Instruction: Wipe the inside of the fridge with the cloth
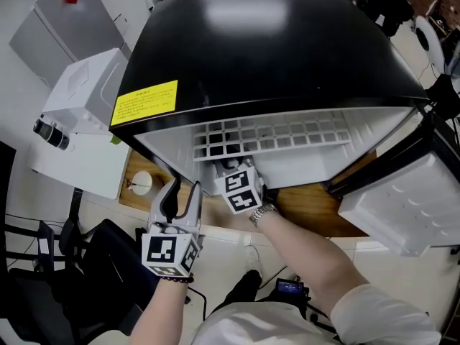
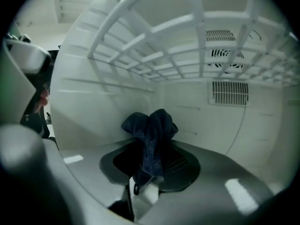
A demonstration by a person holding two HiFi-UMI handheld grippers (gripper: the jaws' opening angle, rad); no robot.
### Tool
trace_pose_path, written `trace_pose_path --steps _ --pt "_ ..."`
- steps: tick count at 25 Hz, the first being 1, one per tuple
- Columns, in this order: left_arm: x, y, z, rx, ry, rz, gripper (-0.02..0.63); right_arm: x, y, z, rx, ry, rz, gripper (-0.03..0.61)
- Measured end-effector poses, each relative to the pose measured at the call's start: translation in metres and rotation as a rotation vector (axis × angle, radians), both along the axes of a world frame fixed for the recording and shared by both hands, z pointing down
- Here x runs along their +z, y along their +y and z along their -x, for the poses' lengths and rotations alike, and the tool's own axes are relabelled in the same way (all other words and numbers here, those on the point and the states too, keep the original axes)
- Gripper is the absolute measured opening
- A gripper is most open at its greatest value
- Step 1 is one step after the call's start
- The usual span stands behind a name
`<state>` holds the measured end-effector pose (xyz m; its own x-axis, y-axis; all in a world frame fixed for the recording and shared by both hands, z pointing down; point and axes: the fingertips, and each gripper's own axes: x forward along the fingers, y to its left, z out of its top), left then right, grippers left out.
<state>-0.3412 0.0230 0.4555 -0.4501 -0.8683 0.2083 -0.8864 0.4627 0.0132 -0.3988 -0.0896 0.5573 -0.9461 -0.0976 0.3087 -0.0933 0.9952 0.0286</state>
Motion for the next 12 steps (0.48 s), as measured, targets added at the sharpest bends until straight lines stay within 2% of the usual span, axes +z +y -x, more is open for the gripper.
trace_pose_path --steps 7,12 --pt "-0.001 0.000 0.000 0.015 -0.003 -0.007 0.166 0.037 -0.003 0.014 0.002 0.143 -0.021 0.100" --pt "-0.001 0.000 0.000 0.019 -0.004 -0.009 0.164 0.044 -0.020 0.011 0.056 0.202 -0.037 0.100"
